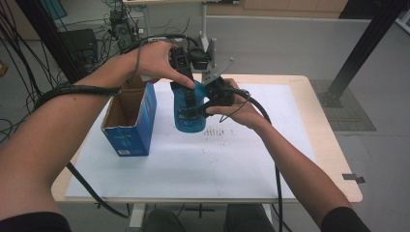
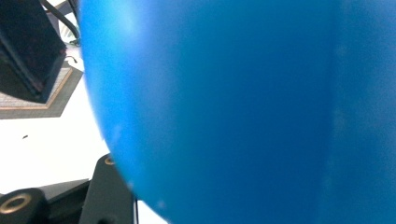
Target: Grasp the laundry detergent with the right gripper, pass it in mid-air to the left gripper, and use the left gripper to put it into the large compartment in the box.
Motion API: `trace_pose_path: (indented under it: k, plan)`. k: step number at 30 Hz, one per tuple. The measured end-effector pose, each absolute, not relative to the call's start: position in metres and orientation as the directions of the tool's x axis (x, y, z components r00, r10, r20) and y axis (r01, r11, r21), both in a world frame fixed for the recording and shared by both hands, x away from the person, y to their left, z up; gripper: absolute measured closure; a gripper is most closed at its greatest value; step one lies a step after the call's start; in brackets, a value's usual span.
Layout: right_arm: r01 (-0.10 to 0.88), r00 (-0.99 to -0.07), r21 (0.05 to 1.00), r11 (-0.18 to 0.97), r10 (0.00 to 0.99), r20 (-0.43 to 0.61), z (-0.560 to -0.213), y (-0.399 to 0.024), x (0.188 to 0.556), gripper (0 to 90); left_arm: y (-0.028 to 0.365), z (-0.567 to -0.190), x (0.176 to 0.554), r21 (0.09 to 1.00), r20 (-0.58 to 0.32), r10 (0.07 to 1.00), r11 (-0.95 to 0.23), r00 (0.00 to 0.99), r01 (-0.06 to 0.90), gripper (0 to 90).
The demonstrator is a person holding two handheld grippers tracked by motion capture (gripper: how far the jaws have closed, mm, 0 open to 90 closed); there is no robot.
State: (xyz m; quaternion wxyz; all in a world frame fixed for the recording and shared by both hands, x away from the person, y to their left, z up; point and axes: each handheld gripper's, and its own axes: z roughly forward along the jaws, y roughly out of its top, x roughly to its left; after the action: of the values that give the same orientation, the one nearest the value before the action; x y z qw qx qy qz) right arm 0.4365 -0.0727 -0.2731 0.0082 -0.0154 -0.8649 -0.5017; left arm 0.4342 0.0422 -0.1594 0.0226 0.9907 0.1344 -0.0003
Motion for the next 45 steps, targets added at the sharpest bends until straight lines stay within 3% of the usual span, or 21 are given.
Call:
trace_pose_path:
  k: [45]
  plan:
    - [0.026, -1.0, 0.872, 0.489, 0.019, 0.02, -0.271, -0.0737, 0.4366, 44.0, 0.0416, -0.1553, 0.4322, 0.051, 0.005, 0.263, -0.964, 0.965, 0.263, 5.7]
